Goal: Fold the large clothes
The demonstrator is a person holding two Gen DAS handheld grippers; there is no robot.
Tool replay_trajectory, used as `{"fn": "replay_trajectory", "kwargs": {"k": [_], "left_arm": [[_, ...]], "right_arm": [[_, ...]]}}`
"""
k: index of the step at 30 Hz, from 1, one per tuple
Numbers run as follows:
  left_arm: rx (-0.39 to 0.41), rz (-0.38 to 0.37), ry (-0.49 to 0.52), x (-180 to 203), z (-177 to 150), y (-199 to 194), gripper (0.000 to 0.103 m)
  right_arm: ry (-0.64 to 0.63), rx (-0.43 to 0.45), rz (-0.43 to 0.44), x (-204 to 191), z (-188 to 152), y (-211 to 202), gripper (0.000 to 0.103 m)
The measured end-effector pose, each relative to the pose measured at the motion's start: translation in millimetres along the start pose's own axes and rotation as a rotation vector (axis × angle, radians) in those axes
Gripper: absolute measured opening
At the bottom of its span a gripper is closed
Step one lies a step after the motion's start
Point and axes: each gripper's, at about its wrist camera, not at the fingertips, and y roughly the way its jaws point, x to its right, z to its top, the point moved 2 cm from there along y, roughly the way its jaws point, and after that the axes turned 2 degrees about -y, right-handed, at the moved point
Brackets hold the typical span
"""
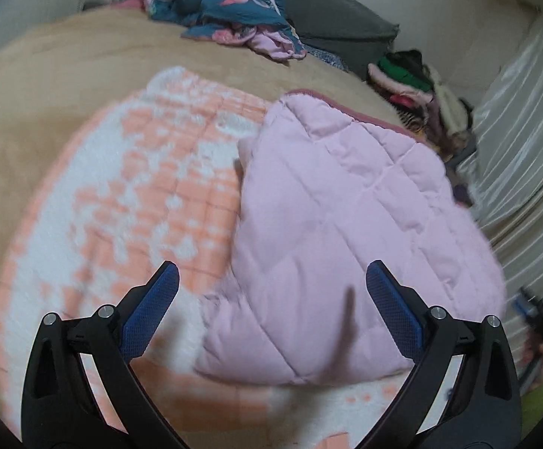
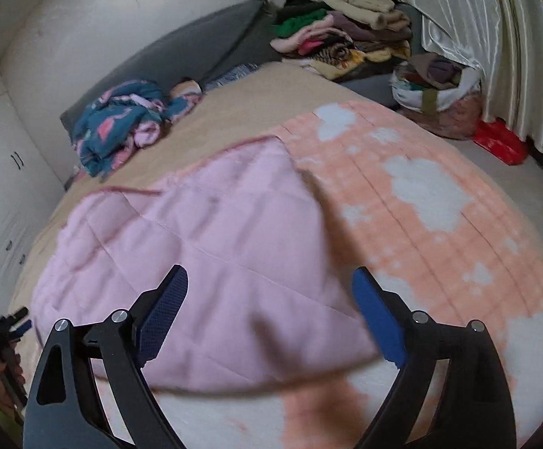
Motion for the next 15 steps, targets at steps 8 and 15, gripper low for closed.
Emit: {"fn": "replay_trajectory", "kwargs": {"k": [8, 15], "left_arm": [[-0.018, 0.024, 0.014, 16.0, -11.0, 24.4, 0.050], [0.067, 0.048, 0.062, 45.7, 27.9, 1.7, 0.017]], "right_arm": [[-0.034, -0.063, -0.065, 2.0, 3.8, 51.3, 0.054], [-0.015, 0.103, 0.001, -36.7, 58.2, 18.0, 0.010]]}}
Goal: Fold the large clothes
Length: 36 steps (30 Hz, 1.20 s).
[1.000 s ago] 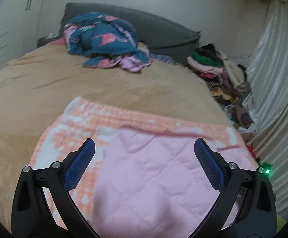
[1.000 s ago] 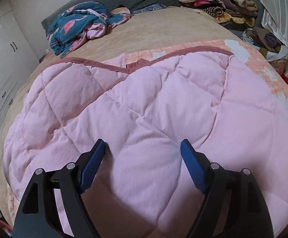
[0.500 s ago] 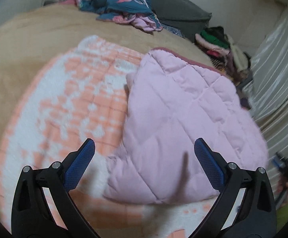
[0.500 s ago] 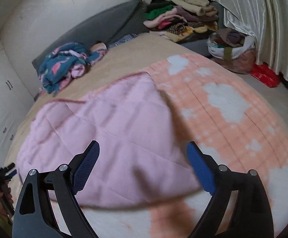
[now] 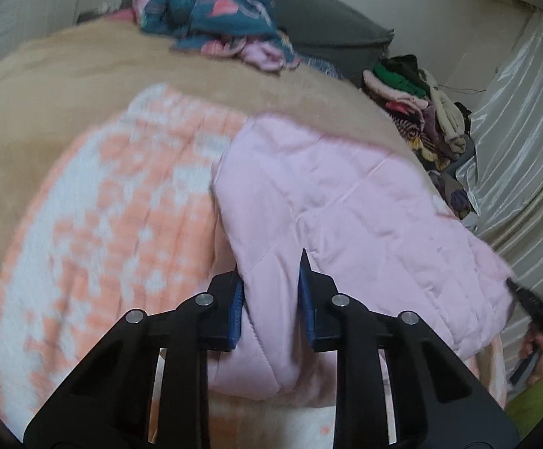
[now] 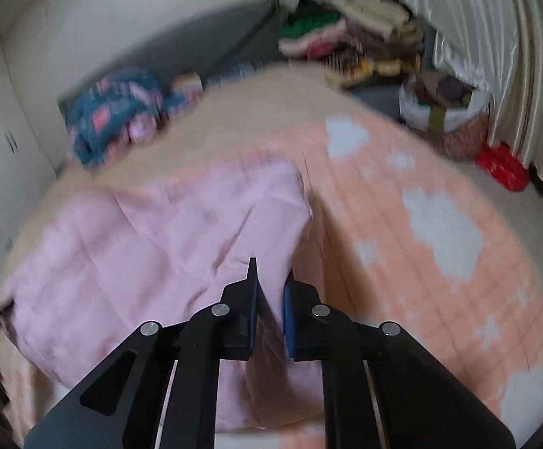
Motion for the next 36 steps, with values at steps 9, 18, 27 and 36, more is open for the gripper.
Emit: {"fn": "replay_trajectory", "kwargs": {"k": [9, 18, 27, 36], "left_arm": [[-0.022, 0.099, -0.032, -2.7, 15.9, 37.8, 0.016], [-0.064, 0.093, -0.035, -20.3, -2.4, 56.3, 0.018], [-0.071, 0.096, -0.026, -16.4, 1.1, 53.0, 0.018], [-0.078, 0.098, -0.036, -18.2, 1.1, 47.7, 0.018]], "right_arm": [[0.048, -0.054, -0.138, 9.2, 6.4, 57.0, 0.010], [0.120, -0.135, -0.135, 30.7, -34.4, 87.7, 0.012], [0.115, -0.163, -0.154, 32.1, -35.4, 90.9, 0.017], [0.072, -0.196, -0.175, 27.7, -34.0, 80.3, 0.031]]}}
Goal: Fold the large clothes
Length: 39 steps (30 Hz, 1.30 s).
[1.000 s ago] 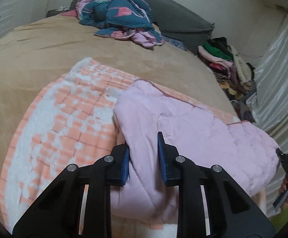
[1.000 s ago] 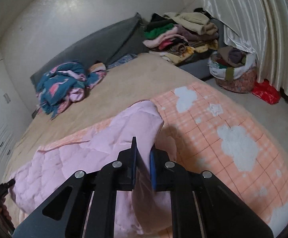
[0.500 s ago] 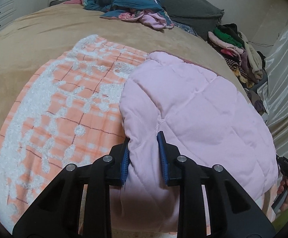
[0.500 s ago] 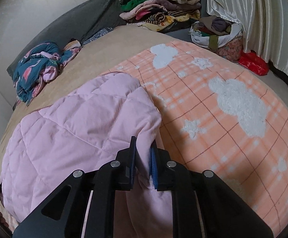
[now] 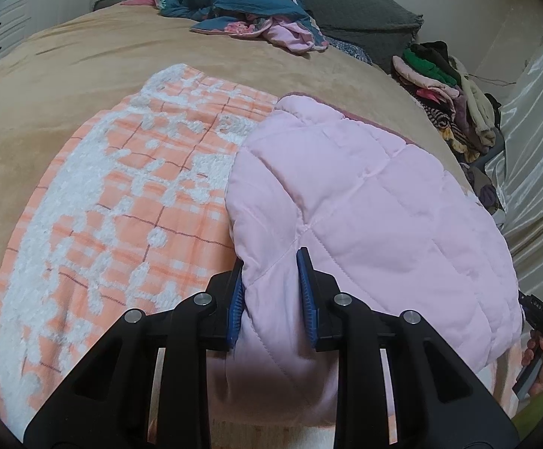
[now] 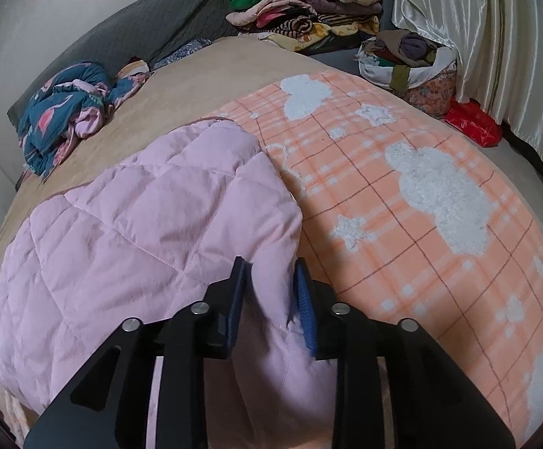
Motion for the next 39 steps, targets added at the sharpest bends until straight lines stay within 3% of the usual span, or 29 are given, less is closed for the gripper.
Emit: {"fn": "replay_trajectory", "kwargs": {"k": [11, 14, 16, 19, 29, 31, 33, 39], "left_arm": [[0.005, 0.022, 0.003, 0.9, -4.5, -18.0, 0.019], [0.016, 0.032, 0.014, 3.3, -5.0, -27.8, 0.020], [0.024, 0.029, 0.014, 4.5, -4.0, -34.8, 0.030], [0.034, 0.033, 0.017, 7.8, -2.4, -45.8, 0.035], [0.065, 0.009, 0.007, 18.1, -3.0, -85.8, 0.070], [0.085, 0.010, 0.000, 19.8, -3.0, -95.7, 0.085], [0.111, 0.010, -0.004, 21.5, -4.1, -106.7, 0.094], [0.147, -0.004, 0.006, 29.4, -7.4, -132.4, 0.094]], "right_arm": [[-0.019, 0.005, 0.009, 1.1, -6.8, -23.0, 0.062], [-0.015, 0.036, 0.026, 1.7, -6.9, -37.5, 0.074], [-0.014, 0.058, 0.032, 1.2, -6.3, -47.7, 0.083], [0.004, 0.090, 0.062, 0.9, -4.4, -65.4, 0.092], [-0.030, 0.205, 0.196, -13.5, -1.4, -139.9, 0.099], [-0.050, 0.220, 0.211, -18.4, -3.2, -153.8, 0.099], [-0.067, 0.234, 0.227, -22.4, -5.6, -166.7, 0.099], [-0.091, 0.270, 0.281, -31.1, -14.3, -202.1, 0.099]]}}
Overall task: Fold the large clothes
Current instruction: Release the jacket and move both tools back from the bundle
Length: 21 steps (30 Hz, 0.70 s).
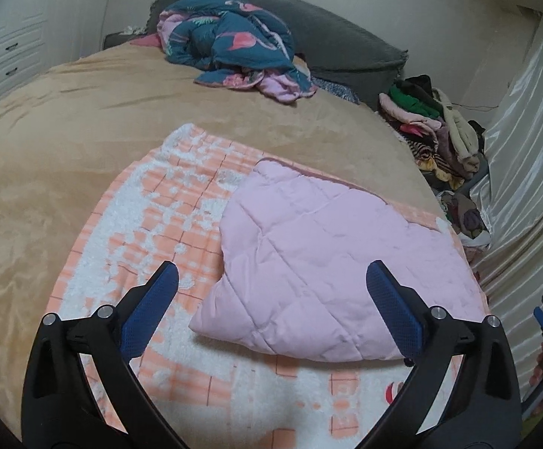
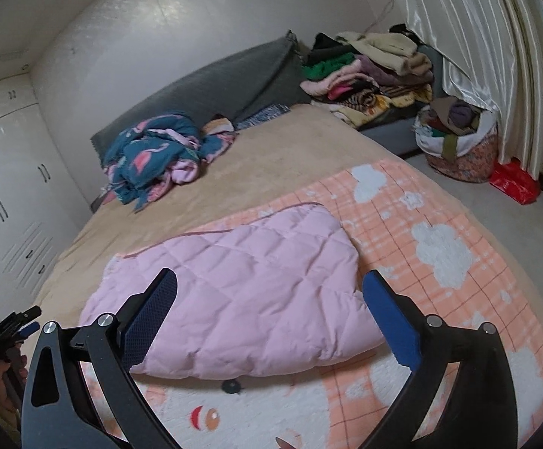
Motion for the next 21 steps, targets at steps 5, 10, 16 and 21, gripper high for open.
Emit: {"fn": "replay_trajectory", "kwargs": {"k": [5, 10, 16, 21], "left_arm": [[0.027, 0.022, 0.035, 4.6, -4.0, -19.1, 0.094], [0.039, 0.008, 0.032, 5.6, -10.8, -36.1, 0.094], [0.045, 0.007, 0.011, 3.1, -23.4, -48.1, 0.094], [0.035, 0.009, 0.003, 0.1, -38.7, -51.0, 0.094]], "right_arm": [[-0.006, 0.033, 0.024, -9.2, -0.6, -24.9, 0.099], [-0.007, 0.048, 0.009, -12.4, -4.4, -40.0, 0.099], [-0.071, 0.073, -0.091, -16.9, -15.4, -59.3, 0.099], [-0.069, 0.067, -0.098, -13.3, -28.2, -66.9, 0.099]]}}
